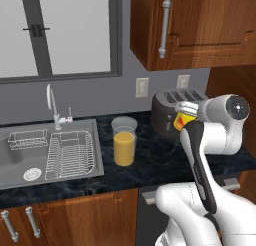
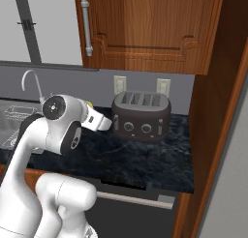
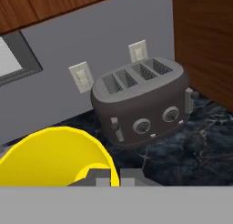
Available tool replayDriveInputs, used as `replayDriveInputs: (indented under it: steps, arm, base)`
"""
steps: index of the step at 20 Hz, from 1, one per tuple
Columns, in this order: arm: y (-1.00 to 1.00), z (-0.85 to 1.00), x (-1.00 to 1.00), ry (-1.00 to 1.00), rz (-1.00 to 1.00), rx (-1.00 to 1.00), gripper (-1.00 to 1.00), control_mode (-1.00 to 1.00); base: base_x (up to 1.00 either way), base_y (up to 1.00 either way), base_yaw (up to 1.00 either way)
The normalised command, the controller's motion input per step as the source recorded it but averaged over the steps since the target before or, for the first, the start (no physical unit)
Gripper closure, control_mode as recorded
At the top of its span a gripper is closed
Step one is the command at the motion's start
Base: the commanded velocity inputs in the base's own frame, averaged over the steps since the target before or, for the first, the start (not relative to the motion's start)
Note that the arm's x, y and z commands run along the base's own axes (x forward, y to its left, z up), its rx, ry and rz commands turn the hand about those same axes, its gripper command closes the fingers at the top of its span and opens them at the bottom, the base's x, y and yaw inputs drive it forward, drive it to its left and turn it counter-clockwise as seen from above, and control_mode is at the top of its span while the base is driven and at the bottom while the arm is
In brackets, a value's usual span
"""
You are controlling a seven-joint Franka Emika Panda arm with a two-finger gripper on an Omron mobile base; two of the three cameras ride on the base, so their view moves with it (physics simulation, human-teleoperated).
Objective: Place the pitcher and cup on the dining counter for serving.
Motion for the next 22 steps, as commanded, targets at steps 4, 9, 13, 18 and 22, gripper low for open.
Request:
replayDriveInputs:
  steps: [4,9,13,18,22]
  arm:
    - [0.00,0.00,-0.03,0.00,0.05,0.00,1.00,1.00]
    - [0.00,0.00,0.00,0.00,0.00,0.00,1.00,1.00]
    - [0.00,0.00,0.00,0.00,0.00,0.00,1.00,1.00]
    - [0.00,0.00,0.00,0.00,0.00,0.00,1.00,1.00]
    - [0.00,0.00,0.00,0.00,0.00,0.00,1.00,1.00]
  base:
    - [-0.06,0.00,0.05]
    - [-0.45,0.00,0.30]
    - [-0.81,0.00,0.38]
    - [-0.87,0.00,0.51]
    - [-0.41,0.19,0.75]
